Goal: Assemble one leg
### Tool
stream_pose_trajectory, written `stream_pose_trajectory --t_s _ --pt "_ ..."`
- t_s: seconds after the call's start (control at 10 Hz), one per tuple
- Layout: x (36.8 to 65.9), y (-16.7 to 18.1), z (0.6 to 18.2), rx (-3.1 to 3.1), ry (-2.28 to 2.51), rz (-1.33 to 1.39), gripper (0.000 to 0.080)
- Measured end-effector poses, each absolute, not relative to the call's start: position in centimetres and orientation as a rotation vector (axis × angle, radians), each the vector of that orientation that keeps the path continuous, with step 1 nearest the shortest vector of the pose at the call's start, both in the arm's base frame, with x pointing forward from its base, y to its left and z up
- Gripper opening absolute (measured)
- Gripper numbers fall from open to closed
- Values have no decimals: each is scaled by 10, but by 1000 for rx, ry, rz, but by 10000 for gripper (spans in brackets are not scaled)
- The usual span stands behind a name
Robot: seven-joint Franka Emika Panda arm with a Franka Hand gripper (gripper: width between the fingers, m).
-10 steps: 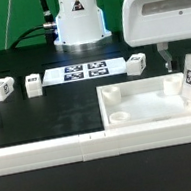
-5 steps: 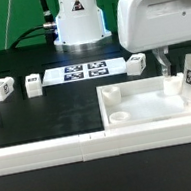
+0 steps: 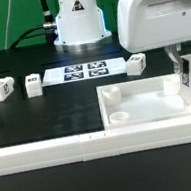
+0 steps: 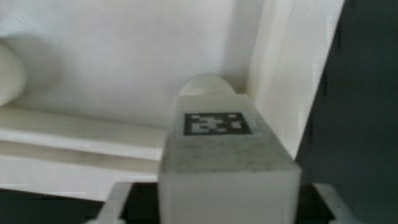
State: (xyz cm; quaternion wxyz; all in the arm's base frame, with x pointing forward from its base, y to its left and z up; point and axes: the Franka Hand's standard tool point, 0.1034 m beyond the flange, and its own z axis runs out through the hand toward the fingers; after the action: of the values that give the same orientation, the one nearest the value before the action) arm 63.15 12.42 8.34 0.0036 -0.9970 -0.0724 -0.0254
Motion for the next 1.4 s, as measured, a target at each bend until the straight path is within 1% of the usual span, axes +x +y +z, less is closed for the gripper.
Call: stream_pose_trajectory --t_s 0.3,0.6,0.9,1.1,1.2,1.4 --pt "632 123 83 -3121 -120 -80 290" --pt "632 121 83 -3049 519 -82 291" --pt "632 119 82 -2917 1004 -75 291" --pt "634 117 81 -2731 1392 -81 291" --pt "633 117 81 -2681 1481 -78 291" --pt "633 117 81 -2467 1807 -65 291"
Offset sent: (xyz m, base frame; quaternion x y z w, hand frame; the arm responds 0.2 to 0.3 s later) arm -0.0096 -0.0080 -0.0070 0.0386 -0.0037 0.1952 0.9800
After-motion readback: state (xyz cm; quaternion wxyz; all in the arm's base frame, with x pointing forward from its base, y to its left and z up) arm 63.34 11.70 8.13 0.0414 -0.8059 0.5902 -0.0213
